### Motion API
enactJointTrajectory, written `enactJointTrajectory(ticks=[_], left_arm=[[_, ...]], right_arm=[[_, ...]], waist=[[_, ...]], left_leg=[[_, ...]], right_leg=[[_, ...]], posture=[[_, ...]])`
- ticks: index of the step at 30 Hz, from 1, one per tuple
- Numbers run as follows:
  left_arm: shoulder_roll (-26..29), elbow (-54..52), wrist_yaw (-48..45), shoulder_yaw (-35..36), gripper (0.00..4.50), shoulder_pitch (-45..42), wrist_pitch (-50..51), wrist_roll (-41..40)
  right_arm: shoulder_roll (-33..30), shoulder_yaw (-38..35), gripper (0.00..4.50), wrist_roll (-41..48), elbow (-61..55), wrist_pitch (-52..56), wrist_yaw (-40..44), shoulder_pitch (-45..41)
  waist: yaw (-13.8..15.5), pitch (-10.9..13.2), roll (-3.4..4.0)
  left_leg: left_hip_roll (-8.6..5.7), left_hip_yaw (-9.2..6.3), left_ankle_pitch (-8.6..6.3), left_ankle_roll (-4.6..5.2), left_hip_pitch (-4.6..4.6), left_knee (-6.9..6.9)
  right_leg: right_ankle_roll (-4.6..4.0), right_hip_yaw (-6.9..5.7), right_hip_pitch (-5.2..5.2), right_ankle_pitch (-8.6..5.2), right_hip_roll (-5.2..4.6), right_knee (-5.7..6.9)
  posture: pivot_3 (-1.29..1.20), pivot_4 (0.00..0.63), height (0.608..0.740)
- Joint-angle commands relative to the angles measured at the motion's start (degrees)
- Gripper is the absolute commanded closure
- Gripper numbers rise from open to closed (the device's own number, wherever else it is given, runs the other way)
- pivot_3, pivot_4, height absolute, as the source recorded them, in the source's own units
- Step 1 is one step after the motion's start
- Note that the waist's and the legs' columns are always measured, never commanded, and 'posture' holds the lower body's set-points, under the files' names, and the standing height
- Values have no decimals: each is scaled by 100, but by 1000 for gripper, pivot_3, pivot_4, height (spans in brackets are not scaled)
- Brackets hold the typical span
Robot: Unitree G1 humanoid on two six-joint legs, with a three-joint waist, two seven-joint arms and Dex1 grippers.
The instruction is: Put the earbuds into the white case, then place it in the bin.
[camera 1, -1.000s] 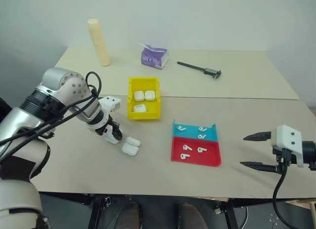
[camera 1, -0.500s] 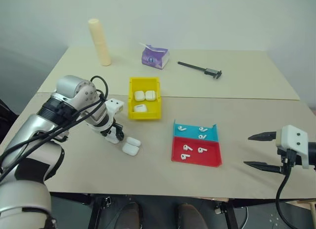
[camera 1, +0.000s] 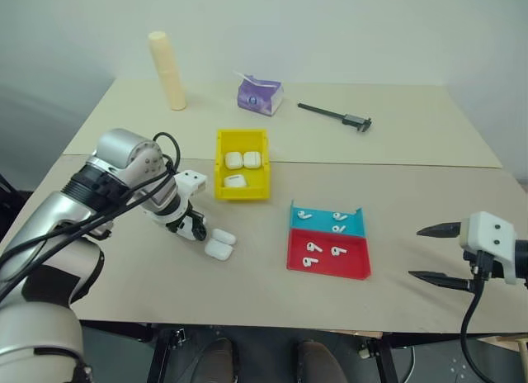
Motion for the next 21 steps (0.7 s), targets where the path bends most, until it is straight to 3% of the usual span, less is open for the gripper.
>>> enactJointTrajectory(ticks=[1,5,12,17,21], left_arm=[[62,53,-134,-22,0,-81,16,118],[7,72,-249,2,0,-27,16,336],[-111,136,-351,173,1732,43,16,764],[11,-308,-372,560,1730,95,16,982],[531,-1332,-767,1183,1730,105,-63,1276]], right_arm=[[5,-161,26,-20,-79,-73,-60,-34],[13,-158,26,-34,-58,-82,-70,-40],[30,-153,0,-95,-52,-123,-112,-22],[24,-140,0,-136,-59,-170,-160,-54],[-103,-205,0,5,-204,117,-182,-246]], waist=[[0,0,0],[-8,0,0],[-1,-1,1],[-1,0,1],[-40,4,-6]], left_leg=[[0,0,0,0,0,0],[0,1,-1,1,3,0],[-1,1,-1,3,4,0],[0,0,-1,2,2,0],[1,-1,2,-3,-6,0]], right_leg=[[0,0,0,0,0,0],[0,0,1,0,0,2],[0,0,3,0,0,2],[0,-1,2,0,0,2],[0,0,-6,0,1,1]], posture=[[0,150,740],[0,150,740],[0,150,740],[0,150,740],[0,150,740]])
